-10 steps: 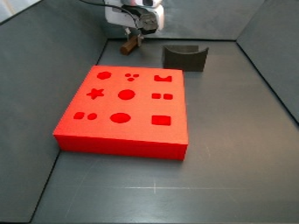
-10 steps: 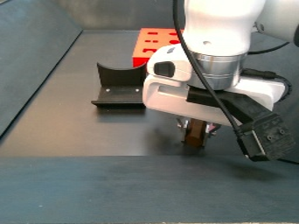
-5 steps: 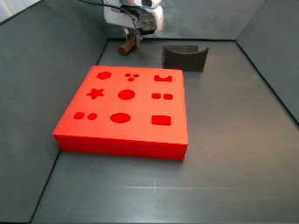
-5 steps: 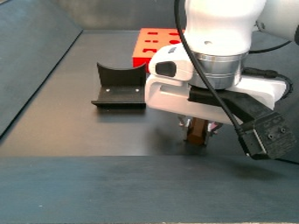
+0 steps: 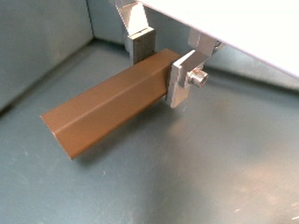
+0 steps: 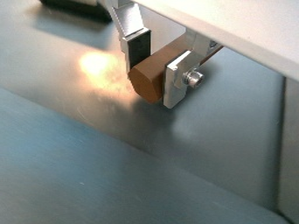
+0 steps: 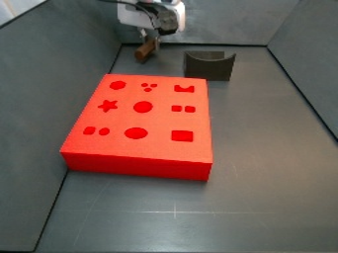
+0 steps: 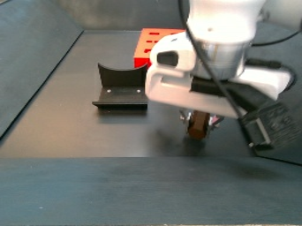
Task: Pick up the hexagon object. Move up. Place the hexagon object on the fixture. Regrasp the hexagon object. Move to above the board. Insert the hexagon object.
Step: Move up, then place the hexagon object on the fixture.
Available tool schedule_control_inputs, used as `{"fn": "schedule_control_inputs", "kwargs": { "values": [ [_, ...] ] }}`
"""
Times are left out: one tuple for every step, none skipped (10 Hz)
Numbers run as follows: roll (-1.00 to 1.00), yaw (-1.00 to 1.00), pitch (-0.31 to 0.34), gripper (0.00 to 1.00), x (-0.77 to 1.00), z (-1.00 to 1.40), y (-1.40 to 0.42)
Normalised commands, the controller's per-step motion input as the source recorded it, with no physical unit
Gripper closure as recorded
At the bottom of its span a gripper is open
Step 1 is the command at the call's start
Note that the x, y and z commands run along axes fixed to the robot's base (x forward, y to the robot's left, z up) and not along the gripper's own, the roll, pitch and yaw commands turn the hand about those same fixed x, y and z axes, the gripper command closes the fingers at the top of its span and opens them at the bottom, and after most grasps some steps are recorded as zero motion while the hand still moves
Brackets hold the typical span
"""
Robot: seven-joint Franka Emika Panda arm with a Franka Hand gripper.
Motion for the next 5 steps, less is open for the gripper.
{"fn": "schedule_control_inputs", "kwargs": {
  "values": [
    [0.02,-0.02,0.064,1.0,0.0,0.6,0.02],
    [0.04,-0.02,0.09,1.0,0.0,0.41,0.01],
    [0.06,-0.02,0.092,1.0,-0.01,0.27,0.01],
    [0.0,0.0,0.0,1.0,0.0,1.0,0.0],
    [0.01,0.01,0.0,1.0,0.0,1.0,0.0]
  ]
}}
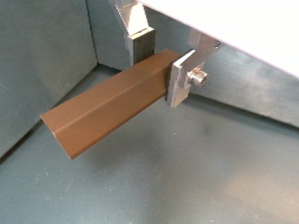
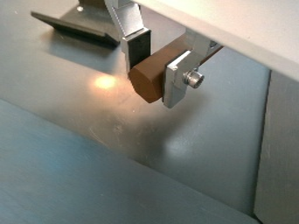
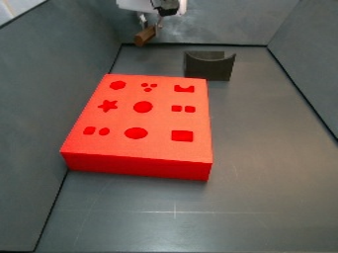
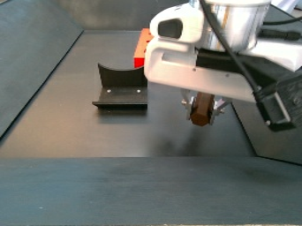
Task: Pick up the hexagon object. Move up. Place the hexagon object on the fixture. Regrasp the hexagon object. Move to above the board. Insert the hexagon object.
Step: Place the hexagon object on the fixture.
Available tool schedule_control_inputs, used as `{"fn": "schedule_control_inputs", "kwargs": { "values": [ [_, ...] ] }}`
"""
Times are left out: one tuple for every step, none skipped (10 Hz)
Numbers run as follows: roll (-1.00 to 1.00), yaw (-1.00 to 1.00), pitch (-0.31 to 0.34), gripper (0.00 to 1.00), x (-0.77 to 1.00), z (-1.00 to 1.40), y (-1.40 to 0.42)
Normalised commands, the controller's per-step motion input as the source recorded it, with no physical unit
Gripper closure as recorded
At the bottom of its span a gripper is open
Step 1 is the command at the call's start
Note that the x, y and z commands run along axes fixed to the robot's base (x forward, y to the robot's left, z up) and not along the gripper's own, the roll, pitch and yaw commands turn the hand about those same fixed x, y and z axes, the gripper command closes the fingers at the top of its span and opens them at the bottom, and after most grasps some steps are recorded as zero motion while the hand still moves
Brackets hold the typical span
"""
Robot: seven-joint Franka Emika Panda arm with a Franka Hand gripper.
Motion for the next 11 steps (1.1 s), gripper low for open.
{"fn": "schedule_control_inputs", "kwargs": {
  "values": [
    [0.01,0.01,0.017,1.0,-0.01,1.0,0.0],
    [0.04,-0.01,0.034,1.0,-0.01,1.0,0.0],
    [0.06,-0.02,0.054,1.0,-0.02,1.0,0.0],
    [0.07,-0.02,0.067,1.0,-0.02,1.0,0.0],
    [0.08,-0.01,0.073,1.0,-0.03,1.0,-0.01],
    [0.09,0.0,0.078,1.0,-0.03,1.0,-0.01],
    [0.1,0.02,0.083,1.0,-0.03,1.0,-0.01],
    [0.1,0.02,0.086,1.0,-0.03,0.88,-0.01],
    [0.1,0.02,0.09,1.0,-0.02,0.74,-0.01],
    [0.08,0.02,0.089,1.0,-0.02,0.6,0.0],
    [0.07,0.02,0.091,1.0,-0.01,0.4,0.0]
  ]
}}
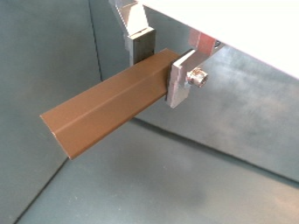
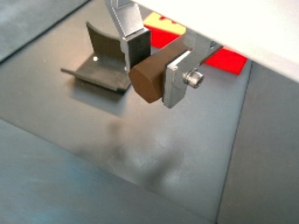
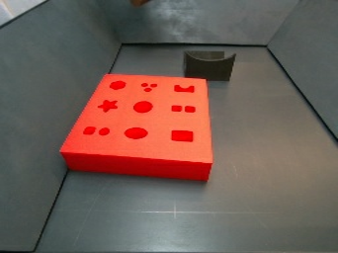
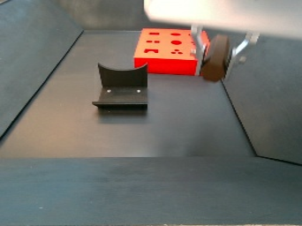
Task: Pick up the hexagon object. Move up. Place the hexagon object on the fixture. Regrasp the hexagon object. Move to above the board. Insert the hexagon object.
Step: Place the hexagon object on the fixture.
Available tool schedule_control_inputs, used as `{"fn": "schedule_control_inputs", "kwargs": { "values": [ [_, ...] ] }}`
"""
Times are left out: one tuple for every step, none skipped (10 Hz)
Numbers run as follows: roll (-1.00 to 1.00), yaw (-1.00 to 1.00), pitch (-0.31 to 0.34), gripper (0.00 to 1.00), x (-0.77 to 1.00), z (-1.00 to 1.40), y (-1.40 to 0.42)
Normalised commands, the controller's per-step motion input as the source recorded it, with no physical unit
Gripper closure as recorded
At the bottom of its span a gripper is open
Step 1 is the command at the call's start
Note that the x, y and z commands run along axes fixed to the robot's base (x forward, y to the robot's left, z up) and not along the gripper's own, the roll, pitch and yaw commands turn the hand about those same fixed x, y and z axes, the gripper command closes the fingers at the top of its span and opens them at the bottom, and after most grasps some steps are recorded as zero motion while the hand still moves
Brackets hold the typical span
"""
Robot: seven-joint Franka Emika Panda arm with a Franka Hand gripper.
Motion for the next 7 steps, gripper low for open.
{"fn": "schedule_control_inputs", "kwargs": {
  "values": [
    [0.05,0.02,0.096,1.0,0.0,0.25,0.0],
    [0.03,1.0,0.208,1.0,1.0,0.26,-0.82],
    [0.04,1.0,0.228,1.0,1.0,0.22,-0.81],
    [0.06,0.68,0.217,1.0,1.0,0.21,-0.75],
    [0.07,0.46,0.186,1.0,1.0,0.19,-0.68],
    [0.07,0.3,0.159,1.0,1.0,0.17,-0.61],
    [0.07,0.19,0.145,1.0,1.0,0.16,-0.56]
  ]
}}
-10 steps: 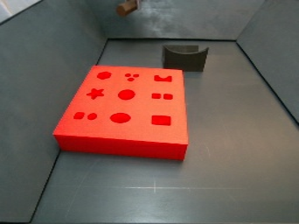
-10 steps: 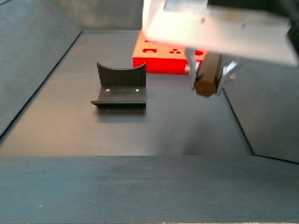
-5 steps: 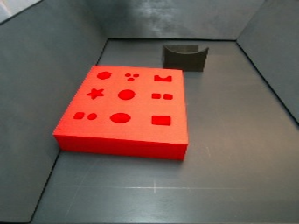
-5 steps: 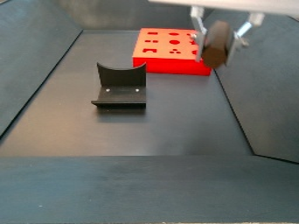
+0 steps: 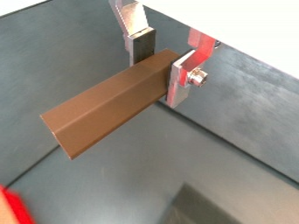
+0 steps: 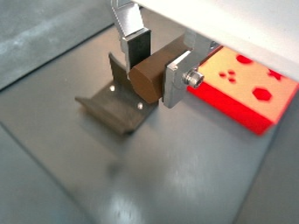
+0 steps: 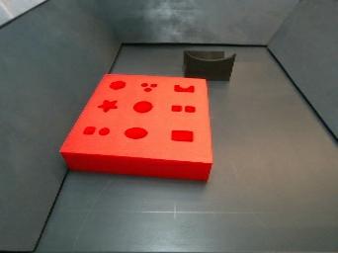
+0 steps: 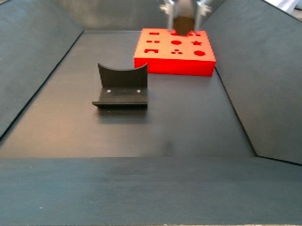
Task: Pick up the hexagon object. Move up. Place the hexagon object on the fixture. Regrasp the hexagon object. Move to above the board. Insert the hexagon object.
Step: Place the hexagon object on the fixture.
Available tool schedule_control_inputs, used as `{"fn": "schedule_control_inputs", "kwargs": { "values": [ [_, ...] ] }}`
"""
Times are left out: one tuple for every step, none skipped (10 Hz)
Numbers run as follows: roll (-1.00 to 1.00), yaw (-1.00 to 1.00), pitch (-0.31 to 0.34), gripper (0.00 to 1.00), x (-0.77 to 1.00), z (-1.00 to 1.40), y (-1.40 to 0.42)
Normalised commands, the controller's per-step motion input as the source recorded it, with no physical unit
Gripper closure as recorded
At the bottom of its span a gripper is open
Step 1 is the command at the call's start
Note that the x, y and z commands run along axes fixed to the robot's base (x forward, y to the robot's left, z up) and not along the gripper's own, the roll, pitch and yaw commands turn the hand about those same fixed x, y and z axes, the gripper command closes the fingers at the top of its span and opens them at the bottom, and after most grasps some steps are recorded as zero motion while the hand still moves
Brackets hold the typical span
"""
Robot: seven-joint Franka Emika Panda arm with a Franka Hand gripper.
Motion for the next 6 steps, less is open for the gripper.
{"fn": "schedule_control_inputs", "kwargs": {
  "values": [
    [0.07,0.11,0.145,1.0,1.0,0.14,-0.49],
    [0.07,0.08,0.145,1.0,1.0,0.13,-0.44],
    [0.07,0.06,0.147,1.0,1.0,0.12,-0.4],
    [0.06,0.04,0.151,1.0,1.0,0.09,-0.32],
    [0.06,0.04,0.157,1.0,1.0,0.09,-0.29],
    [0.06,0.03,0.161,1.0,1.0,0.08,-0.23]
  ]
}}
